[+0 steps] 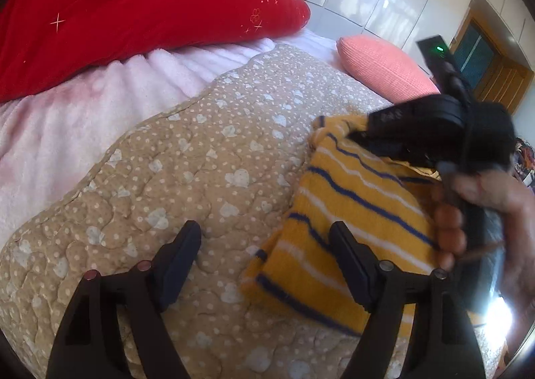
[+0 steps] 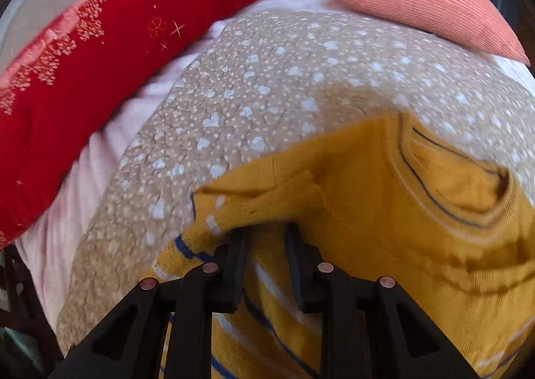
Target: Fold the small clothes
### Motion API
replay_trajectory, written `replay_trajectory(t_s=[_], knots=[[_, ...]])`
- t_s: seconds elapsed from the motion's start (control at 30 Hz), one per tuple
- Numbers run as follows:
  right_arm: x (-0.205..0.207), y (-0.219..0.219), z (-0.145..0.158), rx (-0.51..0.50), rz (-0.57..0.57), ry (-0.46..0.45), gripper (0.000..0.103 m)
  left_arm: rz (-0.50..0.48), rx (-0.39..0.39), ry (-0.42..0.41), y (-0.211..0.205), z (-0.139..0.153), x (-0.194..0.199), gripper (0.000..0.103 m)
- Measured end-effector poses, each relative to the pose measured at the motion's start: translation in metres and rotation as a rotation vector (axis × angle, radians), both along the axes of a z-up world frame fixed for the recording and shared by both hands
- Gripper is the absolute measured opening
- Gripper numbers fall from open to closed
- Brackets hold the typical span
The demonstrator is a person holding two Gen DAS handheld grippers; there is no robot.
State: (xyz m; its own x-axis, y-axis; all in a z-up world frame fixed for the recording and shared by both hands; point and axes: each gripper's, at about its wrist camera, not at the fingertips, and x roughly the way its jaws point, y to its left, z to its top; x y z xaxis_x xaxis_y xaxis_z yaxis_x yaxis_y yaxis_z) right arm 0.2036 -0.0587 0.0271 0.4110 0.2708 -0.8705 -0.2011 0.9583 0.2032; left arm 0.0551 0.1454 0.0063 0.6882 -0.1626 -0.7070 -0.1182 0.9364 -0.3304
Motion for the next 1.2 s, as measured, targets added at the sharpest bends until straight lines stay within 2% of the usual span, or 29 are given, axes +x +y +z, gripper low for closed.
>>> replay_trajectory(t_s=[0.1,0.17,0.23,0.3,0.37,0.5,0.57,0.67,0.7,0.73,0.77,0.8,0.9,0.97,1.03,1.1,1.2], knots=[[0.009,0.002,0.006,-0.004,-0.007,0.013,0.026,-0.001,-0.007,0.001,0.000,0.000,0.000,0.078],[0.001,-0.001,0.022,0.018,0.018,-0.016,0.026,0.000,0.003,0.004,-0.001,0.000,0.000,0.078],[-0.013,-0.016,0.043,0.074,0.036,-0.055,0.039,0.003,0.005,0.008,-0.002,0.001,0.000,0.078],[-0.039,-0.045,0.059,0.086,0.019,-0.094,0.044,0.007,-0.004,0.014,0.000,0.003,-0.001,0.078],[-0.068,-0.082,0.065,0.087,-0.014,-0.100,0.045,0.007,-0.018,0.012,0.002,0.005,-0.003,0.078],[-0.123,-0.164,0.053,0.076,-0.080,-0.047,0.045,0.020,-0.045,-0.013,0.009,0.012,-0.009,0.079],[-0.145,-0.213,0.037,-0.017,-0.207,-0.017,0.045,0.026,-0.073,-0.022,0.014,0.014,-0.011,0.079],[-0.164,-0.286,0.015,-0.248,-0.492,0.014,0.040,0.041,-0.080,-0.030,0.017,0.017,-0.013,0.080],[-0.171,-0.302,0.015,-0.257,-0.561,0.014,0.055,0.047,-0.074,-0.031,0.017,0.017,-0.014,0.080],[-0.180,-0.311,0.020,-0.172,-0.587,-0.009,0.060,0.051,-0.064,-0.033,0.016,0.018,-0.015,0.080],[-0.186,-0.312,0.027,-0.111,-0.588,-0.043,0.060,0.051,-0.056,-0.033,0.015,0.018,-0.016,0.080],[-0.190,-0.309,0.035,-0.099,-0.573,-0.077,0.060,0.048,-0.051,-0.035,0.014,0.017,-0.015,0.080],[-0.191,-0.278,0.061,-0.140,-0.468,-0.204,0.060,0.038,-0.028,-0.038,0.009,0.017,-0.016,0.080],[-0.187,-0.258,0.068,-0.155,-0.397,-0.242,0.061,0.026,-0.026,-0.035,0.006,0.016,-0.016,0.080],[-0.176,-0.238,0.070,-0.180,-0.330,-0.255,0.061,0.020,-0.018,-0.035,0.002,0.016,-0.016,0.080],[-0.164,-0.217,0.062,-0.227,-0.251,-0.229,0.064,0.008,-0.011,-0.045,-0.001,0.018,-0.017,0.080],[-0.137,-0.194,0.036,-0.413,-0.157,-0.183,0.064,-0.009,-0.012,-0.058,-0.004,0.020,-0.017,0.080]])
